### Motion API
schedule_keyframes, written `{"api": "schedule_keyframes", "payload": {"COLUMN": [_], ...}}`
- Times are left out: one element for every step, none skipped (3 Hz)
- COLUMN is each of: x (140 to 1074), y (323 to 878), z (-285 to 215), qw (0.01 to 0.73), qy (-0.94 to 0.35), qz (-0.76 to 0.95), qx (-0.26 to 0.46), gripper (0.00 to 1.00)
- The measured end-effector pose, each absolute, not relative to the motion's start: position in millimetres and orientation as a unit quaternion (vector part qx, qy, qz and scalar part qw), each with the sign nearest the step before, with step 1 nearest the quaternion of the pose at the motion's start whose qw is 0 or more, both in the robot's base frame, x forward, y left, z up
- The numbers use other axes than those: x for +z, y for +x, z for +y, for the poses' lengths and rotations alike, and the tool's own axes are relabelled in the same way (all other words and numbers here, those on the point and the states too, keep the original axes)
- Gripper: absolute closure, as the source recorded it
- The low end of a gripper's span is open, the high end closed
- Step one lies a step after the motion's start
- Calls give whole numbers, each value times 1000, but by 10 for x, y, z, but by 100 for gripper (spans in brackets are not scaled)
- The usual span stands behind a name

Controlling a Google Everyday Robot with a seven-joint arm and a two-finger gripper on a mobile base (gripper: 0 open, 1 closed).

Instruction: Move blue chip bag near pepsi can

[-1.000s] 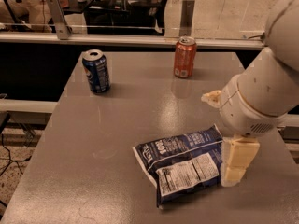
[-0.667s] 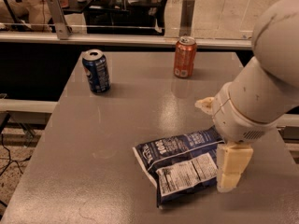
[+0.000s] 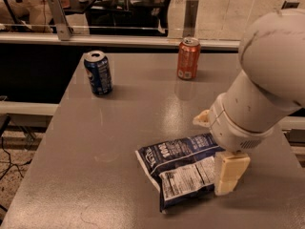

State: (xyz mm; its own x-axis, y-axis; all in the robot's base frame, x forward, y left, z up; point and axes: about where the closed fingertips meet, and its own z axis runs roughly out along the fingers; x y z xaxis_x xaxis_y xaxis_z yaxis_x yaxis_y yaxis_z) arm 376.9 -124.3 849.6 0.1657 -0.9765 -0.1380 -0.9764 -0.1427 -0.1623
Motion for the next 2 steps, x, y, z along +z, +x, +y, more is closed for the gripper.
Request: {"api": "schedule_keyframes", "payload": {"x": [8456, 8471], "y": [3738, 3725], "z": [-1233, -1179], "qw": [97, 84], "qy": [-767, -776], "qz": [634, 625], "qx": [-3, -21], "gripper": [41, 64]}}
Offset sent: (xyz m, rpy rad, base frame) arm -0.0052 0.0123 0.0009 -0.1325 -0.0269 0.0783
